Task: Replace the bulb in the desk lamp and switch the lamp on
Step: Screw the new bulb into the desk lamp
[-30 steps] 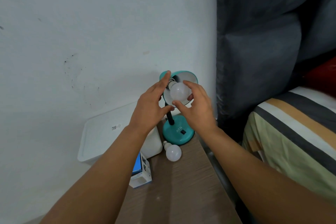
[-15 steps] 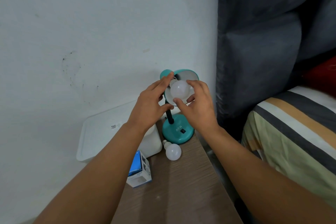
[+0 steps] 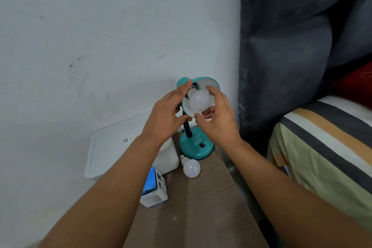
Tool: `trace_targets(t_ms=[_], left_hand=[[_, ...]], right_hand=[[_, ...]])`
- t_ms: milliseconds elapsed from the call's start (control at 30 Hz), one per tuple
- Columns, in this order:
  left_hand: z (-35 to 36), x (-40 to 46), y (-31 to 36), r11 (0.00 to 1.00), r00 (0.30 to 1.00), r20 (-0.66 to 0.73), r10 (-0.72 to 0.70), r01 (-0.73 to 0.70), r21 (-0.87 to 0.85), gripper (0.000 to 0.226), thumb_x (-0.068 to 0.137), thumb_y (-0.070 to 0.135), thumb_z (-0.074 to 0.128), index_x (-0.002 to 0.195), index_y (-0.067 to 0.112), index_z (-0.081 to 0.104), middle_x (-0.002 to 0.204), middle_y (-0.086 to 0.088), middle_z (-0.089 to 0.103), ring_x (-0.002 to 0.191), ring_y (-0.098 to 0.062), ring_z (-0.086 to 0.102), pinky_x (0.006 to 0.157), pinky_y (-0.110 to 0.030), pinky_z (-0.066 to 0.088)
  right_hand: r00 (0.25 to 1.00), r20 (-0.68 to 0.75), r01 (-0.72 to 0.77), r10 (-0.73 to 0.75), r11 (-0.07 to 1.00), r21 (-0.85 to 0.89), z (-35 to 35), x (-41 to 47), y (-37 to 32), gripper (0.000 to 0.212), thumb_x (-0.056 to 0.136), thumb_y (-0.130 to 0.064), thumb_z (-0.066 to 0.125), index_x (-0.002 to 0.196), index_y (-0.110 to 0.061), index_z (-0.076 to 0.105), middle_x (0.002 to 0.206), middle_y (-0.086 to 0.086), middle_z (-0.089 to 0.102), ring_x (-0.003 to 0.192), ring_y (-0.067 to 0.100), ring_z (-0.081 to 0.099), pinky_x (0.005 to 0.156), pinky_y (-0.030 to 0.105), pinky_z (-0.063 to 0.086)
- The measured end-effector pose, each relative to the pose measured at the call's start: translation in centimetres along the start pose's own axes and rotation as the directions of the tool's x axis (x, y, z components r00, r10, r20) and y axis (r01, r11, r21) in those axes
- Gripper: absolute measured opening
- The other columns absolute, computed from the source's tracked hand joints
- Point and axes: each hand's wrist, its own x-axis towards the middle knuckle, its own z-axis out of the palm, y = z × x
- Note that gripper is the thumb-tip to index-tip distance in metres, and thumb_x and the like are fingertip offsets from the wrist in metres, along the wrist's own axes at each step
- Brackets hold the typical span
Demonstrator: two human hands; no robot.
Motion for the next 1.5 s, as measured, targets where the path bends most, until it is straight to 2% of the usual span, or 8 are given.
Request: trace_targets(t_ms=[67, 233, 567, 700, 900, 1067, 1367, 1500], left_hand=[[0.0, -0.1, 0.0, 1.000, 1.000, 0.001, 0.001, -0.001, -0.003, 0.105, 0.076, 0.007, 0.086, 0.153, 0.048, 0.027, 0.143, 0.002, 0.054, 0.112, -0.015, 0.062, 0.099, -0.034, 0.055], [0.0, -0.1, 0.1, 1.000, 1.000, 0.000, -0.002, 0.002, 0.011, 0.104, 0.078, 0.009, 0.085, 0.152, 0.051, 0.025, 0.139, 0.004, 0.056, 0.107, -0.013, 0.063, 0.098, -0.030, 0.055], [-0.1, 0.0, 0.3, 1.000, 1.000, -0.001, -0.010, 0.010, 0.004, 0.102, 0.078, 0.009, 0.086, 0.153, 0.046, 0.027, 0.140, 0.000, 0.057, 0.108, -0.015, 0.063, 0.098, -0.034, 0.055], [-0.1, 0.0, 0.4, 1.000, 1.000, 0.001, -0.009, 0.009, -0.008, 0.104, 0.078, 0.007, 0.085, 0.153, 0.048, 0.027, 0.140, 0.002, 0.056, 0.108, -0.014, 0.063, 0.098, -0.032, 0.055], [-0.1, -0.1, 0.4, 1.000, 1.000, -0.001, 0.003, -0.003, 0.004, 0.100, 0.080, 0.009, 0.084, 0.154, 0.045, 0.027, 0.141, 0.000, 0.056, 0.108, -0.013, 0.062, 0.098, -0.030, 0.055], [-0.1, -0.1, 0.3, 1.000, 1.000, 0.004, 0.005, -0.005, 0.018, 0.102, 0.079, 0.008, 0.084, 0.154, 0.046, 0.026, 0.141, 0.003, 0.056, 0.107, -0.013, 0.062, 0.097, -0.033, 0.055], [0.1, -0.1, 0.2, 1.000, 1.000, -0.002, 0.007, -0.007, 0.026, 0.103, 0.079, 0.008, 0.084, 0.153, 0.048, 0.025, 0.140, 0.004, 0.056, 0.103, -0.010, 0.062, 0.094, -0.030, 0.056], [0.0, -0.2, 0.1, 0.999, 1.000, -0.003, 0.010, -0.010, 0.037, 0.102, 0.079, 0.008, 0.083, 0.154, 0.047, 0.025, 0.144, 0.003, 0.055, 0.104, -0.011, 0.063, 0.094, -0.028, 0.056]], right_hand=[[1.000, -0.003, 0.018, -0.018, 1.000, -0.016, -0.2, 0.0, 0.1, 0.063, 0.081, -0.018, 0.077, 0.135, -0.024, 0.047, 0.129, -0.004, 0.048, 0.077, 0.009, 0.065, 0.072, 0.022, 0.058], [0.993, -0.080, -0.096, 0.089, 0.992, -0.079, 0.0, 0.4, -0.3, 0.064, 0.077, -0.051, 0.076, 0.130, -0.029, 0.045, 0.127, -0.012, 0.048, 0.075, 0.003, 0.063, 0.067, 0.015, 0.050], [1.000, -0.004, 0.018, -0.018, 1.000, 0.003, 0.0, 0.3, -0.4, 0.065, 0.078, -0.022, 0.080, 0.135, -0.024, 0.049, 0.128, -0.007, 0.046, 0.082, 0.011, 0.066, 0.074, 0.018, 0.057], [0.990, -0.083, -0.117, 0.112, 0.991, -0.062, 0.0, 0.6, -0.6, 0.063, 0.080, -0.042, 0.076, 0.133, -0.024, 0.047, 0.131, -0.004, 0.049, 0.072, 0.005, 0.065, 0.072, 0.021, 0.057], [0.999, -0.041, 0.002, -0.004, 0.998, -0.061, 0.1, 0.5, -0.8, 0.061, 0.084, -0.041, 0.073, 0.137, -0.030, 0.044, 0.130, -0.004, 0.050, 0.084, 0.008, 0.062, 0.071, 0.014, 0.054], [0.972, -0.057, -0.228, 0.230, 0.973, 0.032, 0.4, 1.1, -0.9, 0.058, 0.078, -0.055, 0.073, 0.124, -0.025, 0.053, 0.118, -0.006, 0.062, 0.075, 0.001, 0.066, 0.068, 0.016, 0.054], [0.983, -0.041, -0.181, 0.182, 0.983, 0.018, 0.0, 0.3, -1.1, 0.058, 0.078, -0.037, 0.079, 0.128, -0.029, 0.051, 0.123, -0.007, 0.053, 0.073, 0.000, 0.066, 0.070, 0.015, 0.055], [0.972, -0.092, -0.223, 0.217, 0.973, -0.064, 0.2, 0.5, -1.4, 0.064, 0.078, -0.055, 0.073, 0.129, -0.026, 0.049, 0.121, -0.006, 0.050, 0.093, 0.013, 0.062, 0.080, 0.027, 0.055]])
